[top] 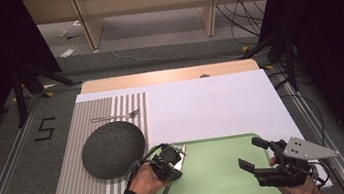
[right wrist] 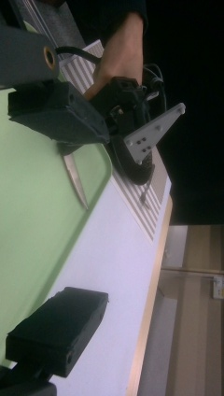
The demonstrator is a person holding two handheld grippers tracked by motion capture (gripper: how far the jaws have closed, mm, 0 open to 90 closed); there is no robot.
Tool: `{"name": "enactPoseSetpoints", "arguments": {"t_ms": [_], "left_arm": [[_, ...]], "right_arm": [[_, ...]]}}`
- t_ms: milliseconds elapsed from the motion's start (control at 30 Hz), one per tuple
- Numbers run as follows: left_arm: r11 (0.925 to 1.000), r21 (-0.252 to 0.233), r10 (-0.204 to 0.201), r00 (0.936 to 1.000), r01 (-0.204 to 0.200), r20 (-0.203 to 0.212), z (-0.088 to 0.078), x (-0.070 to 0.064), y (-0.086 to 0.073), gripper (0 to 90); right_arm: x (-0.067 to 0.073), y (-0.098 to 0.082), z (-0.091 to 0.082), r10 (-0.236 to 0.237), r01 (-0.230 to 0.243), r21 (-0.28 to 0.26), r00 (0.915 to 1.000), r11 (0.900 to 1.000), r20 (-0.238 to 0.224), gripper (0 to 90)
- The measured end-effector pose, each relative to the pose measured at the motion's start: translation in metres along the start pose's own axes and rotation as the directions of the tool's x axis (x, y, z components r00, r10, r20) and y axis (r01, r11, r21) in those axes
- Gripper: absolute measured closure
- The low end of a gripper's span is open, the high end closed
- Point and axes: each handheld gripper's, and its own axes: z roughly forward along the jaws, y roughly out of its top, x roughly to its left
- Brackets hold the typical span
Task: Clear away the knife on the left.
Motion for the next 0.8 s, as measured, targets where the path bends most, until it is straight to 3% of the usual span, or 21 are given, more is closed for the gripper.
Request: {"name": "enactPoseSetpoints", "arguments": {"t_ms": [100,600,800], "left_arm": [[0.9997,-0.006,-0.023,0.9996,0.023,0.014,-0.0010,0.0048,-0.0020,89.6],[0.9993,0.007,-0.036,0.9993,0.036,0.001,-0.0040,0.0080,-0.0052,89.7],[0.9994,0.003,-0.035,0.9985,0.035,-0.041,-0.0099,0.0069,-0.0076,89.7]], "right_arm": [[0.0000,0.0000,0.0000,0.000,0.000,0.000,1.0000,1.000,0.000,20.0],[0.0002,0.0000,-0.0003,0.000,0.000,0.000,1.0000,1.000,-0.001,20.0],[0.0003,-0.0001,-0.0003,0.001,-0.001,-0.003,1.0000,1.000,0.000,20.0]]}}
